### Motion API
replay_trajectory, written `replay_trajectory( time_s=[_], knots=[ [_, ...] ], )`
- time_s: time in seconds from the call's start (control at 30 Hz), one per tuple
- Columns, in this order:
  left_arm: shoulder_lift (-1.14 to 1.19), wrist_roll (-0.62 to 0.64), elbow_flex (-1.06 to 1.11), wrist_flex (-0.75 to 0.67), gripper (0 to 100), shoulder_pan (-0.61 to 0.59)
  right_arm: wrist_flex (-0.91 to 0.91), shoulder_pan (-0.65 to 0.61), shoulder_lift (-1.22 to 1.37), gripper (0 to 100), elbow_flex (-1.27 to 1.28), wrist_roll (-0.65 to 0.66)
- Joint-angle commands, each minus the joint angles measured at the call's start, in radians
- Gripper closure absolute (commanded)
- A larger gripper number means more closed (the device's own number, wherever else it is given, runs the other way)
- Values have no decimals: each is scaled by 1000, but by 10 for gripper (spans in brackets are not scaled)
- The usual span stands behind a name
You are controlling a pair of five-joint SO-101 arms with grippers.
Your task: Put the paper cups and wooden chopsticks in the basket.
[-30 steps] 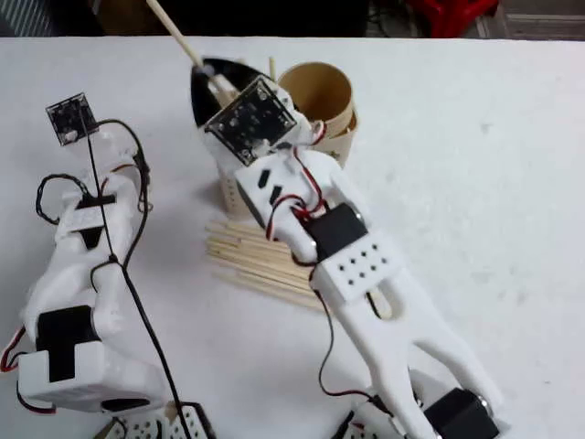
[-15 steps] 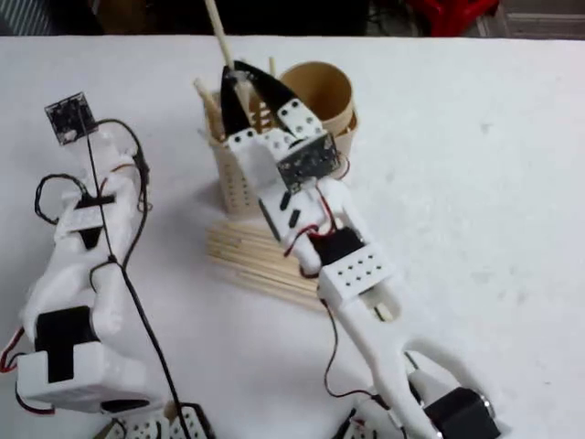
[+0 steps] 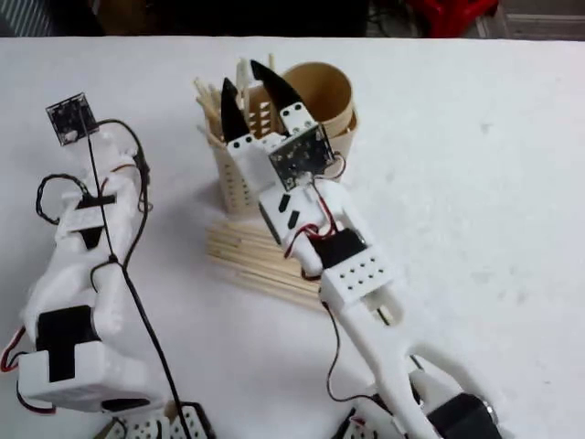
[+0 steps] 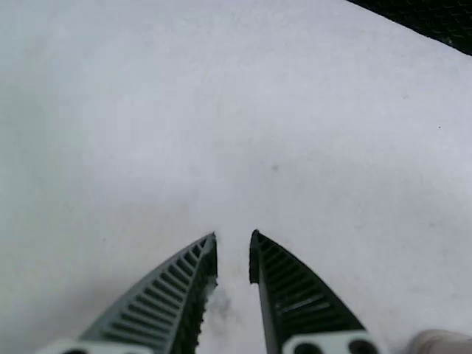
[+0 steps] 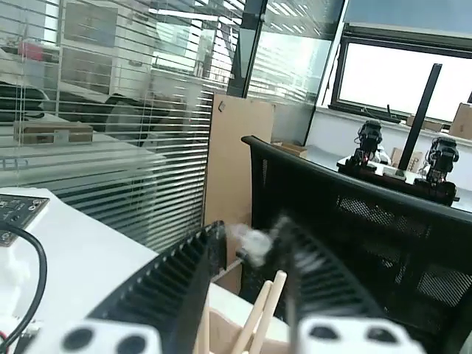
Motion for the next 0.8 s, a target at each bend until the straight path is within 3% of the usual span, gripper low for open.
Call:
replay_trajectory(
  time_s=[0.0,0.2,0.33,0.5,0.67,0.77],
  knots=[
    [-7,-9,-49,6,906,-10,197,-8,-125,977,-25,0],
    [-7,-9,-49,6,906,-10,895,-76,-346,981,-68,0],
    [-7,-9,-51,6,906,-12,1218,-108,-410,981,-97,0],
    [-7,-9,-51,6,906,-12,1409,-111,-349,981,-92,21],
    [-7,-9,-49,6,906,-12,1472,-220,-140,981,-89,295],
    [-7,-9,-49,6,906,-12,1451,-252,15,981,-89,358]
  ],
)
